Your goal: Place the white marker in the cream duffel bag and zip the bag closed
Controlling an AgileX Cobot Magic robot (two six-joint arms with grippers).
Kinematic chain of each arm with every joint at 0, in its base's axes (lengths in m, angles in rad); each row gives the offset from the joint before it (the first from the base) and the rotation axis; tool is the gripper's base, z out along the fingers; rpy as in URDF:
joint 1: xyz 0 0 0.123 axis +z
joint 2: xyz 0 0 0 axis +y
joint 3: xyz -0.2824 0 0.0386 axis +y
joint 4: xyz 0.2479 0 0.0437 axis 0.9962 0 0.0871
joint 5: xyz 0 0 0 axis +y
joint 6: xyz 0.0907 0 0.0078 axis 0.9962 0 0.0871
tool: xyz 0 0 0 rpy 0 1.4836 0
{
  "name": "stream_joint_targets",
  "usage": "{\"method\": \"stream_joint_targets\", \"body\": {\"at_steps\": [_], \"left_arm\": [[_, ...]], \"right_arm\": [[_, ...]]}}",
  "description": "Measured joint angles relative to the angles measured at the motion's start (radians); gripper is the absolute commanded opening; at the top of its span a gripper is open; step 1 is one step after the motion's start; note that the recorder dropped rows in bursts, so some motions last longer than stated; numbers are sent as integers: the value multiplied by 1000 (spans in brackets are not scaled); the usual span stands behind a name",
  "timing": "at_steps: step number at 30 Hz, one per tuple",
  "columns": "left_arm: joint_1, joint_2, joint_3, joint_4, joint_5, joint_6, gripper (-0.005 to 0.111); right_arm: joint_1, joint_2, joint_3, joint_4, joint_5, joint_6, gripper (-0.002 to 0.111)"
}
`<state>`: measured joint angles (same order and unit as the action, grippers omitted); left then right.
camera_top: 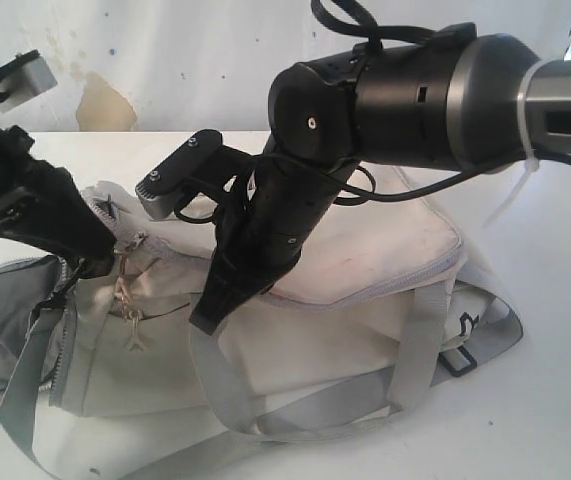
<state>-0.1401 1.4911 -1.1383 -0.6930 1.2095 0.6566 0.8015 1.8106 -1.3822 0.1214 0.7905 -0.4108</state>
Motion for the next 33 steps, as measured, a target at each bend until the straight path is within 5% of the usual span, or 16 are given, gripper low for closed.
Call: {"method": "stream_joint_targets", "body": {"at_steps": [14,23,33], "left_arm": [[0,-147,360,-252,-341,358,51],[0,-147,413,-514,-382,612,51],[0,-91,413,-566,-406,660,51]], "right_arm": [[0,0,2,-3,-17,43,0],[0,0,4,-3,-32,43,0],[0,0,4,-3,-39,43,0]]}}
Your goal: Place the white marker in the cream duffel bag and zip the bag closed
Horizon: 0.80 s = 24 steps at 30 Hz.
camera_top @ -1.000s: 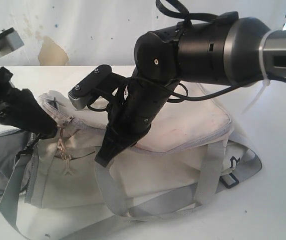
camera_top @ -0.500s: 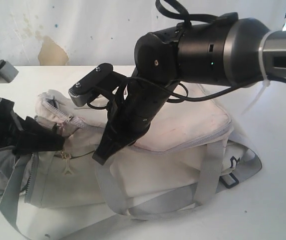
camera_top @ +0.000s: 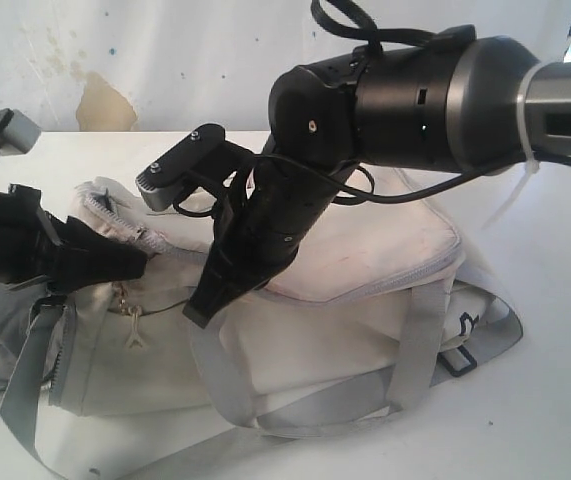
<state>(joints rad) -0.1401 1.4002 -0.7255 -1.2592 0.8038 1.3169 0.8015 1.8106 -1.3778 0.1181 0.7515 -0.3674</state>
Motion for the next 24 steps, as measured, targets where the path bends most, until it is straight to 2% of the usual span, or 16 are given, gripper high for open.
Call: {"method": "stream_joint_targets", "body": {"at_steps": [5,10,16,18,20,24], "left_arm": [[0,42,0,-57,2,32,47],[0,68,0,-82,6,44,26],[0,74,0,-86,2,46,23],[0,74,0,-94,11,48,14],[0,74,0,-101,31,48,0],[0,74,0,-103,82,50,0]], "right_arm": [[0,0,2,0,0,0,0],[0,0,2,-2,-2,0,0],[0,0,2,-2,-2,0,0],[0,0,2,-2,-2,0,0],[0,0,2,-4,-2,0,0],[0,0,2,-4,2,0,0]]}}
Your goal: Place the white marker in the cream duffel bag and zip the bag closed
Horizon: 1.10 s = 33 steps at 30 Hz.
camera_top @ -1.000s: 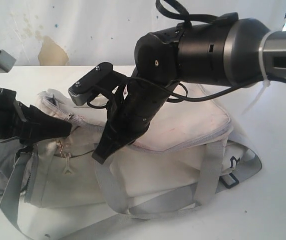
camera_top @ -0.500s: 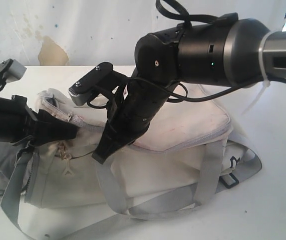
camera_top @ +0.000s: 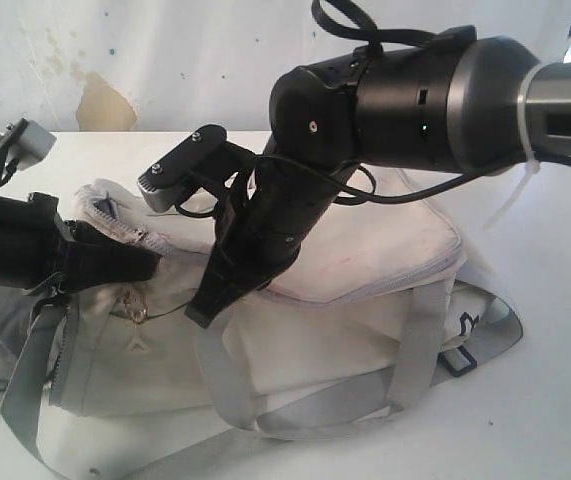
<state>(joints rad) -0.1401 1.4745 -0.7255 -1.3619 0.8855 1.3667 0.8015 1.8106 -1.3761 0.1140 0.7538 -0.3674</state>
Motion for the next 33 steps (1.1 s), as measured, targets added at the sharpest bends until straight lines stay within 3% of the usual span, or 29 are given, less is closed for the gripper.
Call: {"method": "stream_joint_targets", "body": {"at_steps": [9,21,30,33], "left_arm": [[0,1,-40,88,60,-159,0],[2,10,-187,200,274,-389,0],[130,10,-199,158,318,-424,0],[145,10,-200,127,320,-429,0]], "right_arm": [[0,0,0,-1,6,0,0],[0,0,2,-6,17,2,0],[0,0,2,-4,-2,22,0],[0,0,2,-4,-5,26,0]]}}
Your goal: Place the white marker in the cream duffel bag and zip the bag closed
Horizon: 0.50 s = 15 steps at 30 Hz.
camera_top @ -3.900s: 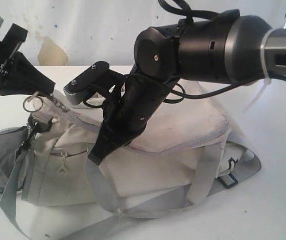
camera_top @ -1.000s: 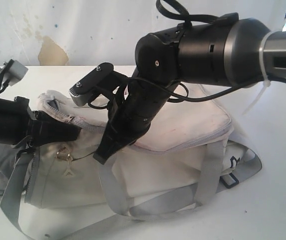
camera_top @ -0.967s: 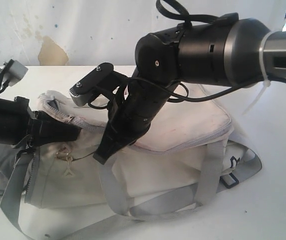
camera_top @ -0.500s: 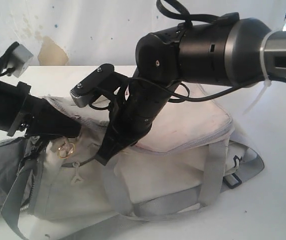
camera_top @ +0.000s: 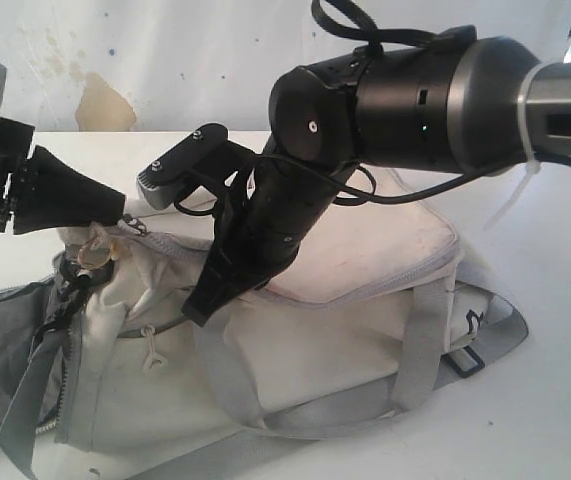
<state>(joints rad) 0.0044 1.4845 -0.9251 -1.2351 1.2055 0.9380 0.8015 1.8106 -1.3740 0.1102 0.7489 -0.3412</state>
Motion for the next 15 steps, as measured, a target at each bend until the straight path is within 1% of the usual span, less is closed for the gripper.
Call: {"method": "stream_joint_targets", "body": {"at_steps": [11,15], "left_arm": [[4,0,0,-81,4,-60,0],[8,0,29,-134,4,-97,0]], "right_arm": [[0,0,0,0,-4,20,0],[0,0,0,0,-4,24,0]]}}
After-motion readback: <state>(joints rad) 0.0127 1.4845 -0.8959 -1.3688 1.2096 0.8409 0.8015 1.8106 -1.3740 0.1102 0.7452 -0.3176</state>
